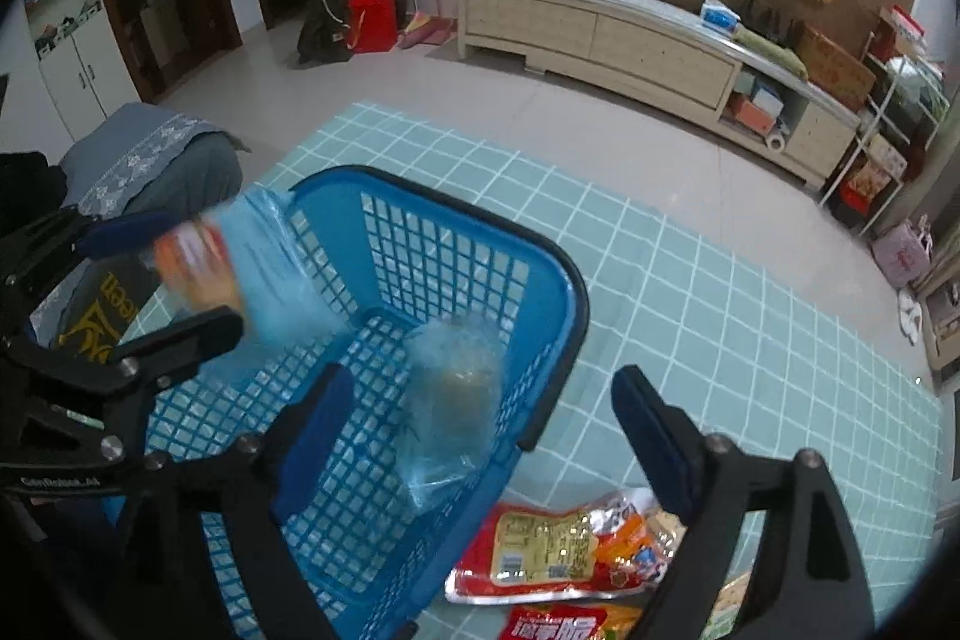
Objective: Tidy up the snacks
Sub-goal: 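Open both tools to drop the cake packs into the blue basket, then move both tools back toward the remaining snack pile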
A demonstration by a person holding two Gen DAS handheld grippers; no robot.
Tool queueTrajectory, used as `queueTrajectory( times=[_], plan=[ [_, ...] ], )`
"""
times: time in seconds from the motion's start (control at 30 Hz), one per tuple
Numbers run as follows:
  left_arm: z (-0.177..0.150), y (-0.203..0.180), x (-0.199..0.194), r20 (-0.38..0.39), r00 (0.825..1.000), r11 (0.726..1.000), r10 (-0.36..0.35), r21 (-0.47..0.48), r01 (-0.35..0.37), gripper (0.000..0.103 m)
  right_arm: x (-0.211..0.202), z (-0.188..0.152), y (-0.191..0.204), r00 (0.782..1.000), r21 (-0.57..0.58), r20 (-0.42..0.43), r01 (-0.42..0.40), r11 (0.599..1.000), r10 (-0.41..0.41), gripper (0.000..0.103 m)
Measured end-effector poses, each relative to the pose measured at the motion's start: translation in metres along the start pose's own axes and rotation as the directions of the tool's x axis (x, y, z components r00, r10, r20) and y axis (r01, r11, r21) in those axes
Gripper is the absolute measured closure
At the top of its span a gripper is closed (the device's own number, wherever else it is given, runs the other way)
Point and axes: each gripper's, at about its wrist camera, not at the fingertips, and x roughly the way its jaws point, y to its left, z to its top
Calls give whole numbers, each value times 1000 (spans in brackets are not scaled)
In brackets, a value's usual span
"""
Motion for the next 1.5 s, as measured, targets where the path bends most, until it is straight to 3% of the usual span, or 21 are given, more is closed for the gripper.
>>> queueTrajectory(
  times=[0.03, 0.5, 0.83, 1.2, 1.5],
  plan=[
    [0, -1, -2, 0, 1000, 1000, -3, 3, 3, 20, -3, -1, -2, 1000, 12, 3, -7, 1000, 7, 3],
    [-18, -33, -52, 43, 998, 999, -34, 17, 33, 20, -63, -34, -12, 997, 86, 75, -42, 995, 35, 2],
    [-32, -73, -81, 75, 995, 997, -69, 23, 68, 20, -111, -67, -28, 993, 97, 116, -7, 995, -4, 2],
    [-45, -129, -91, 59, 992, 991, -111, 80, 107, 20, -147, -109, -64, 989, 159, 143, 15, 987, -38, 2],
    [-67, -166, -82, 24, 987, 984, -161, 83, 158, 20, -149, -154, -94, 990, 231, 130, 19, 973, -50, 2]
  ],
)
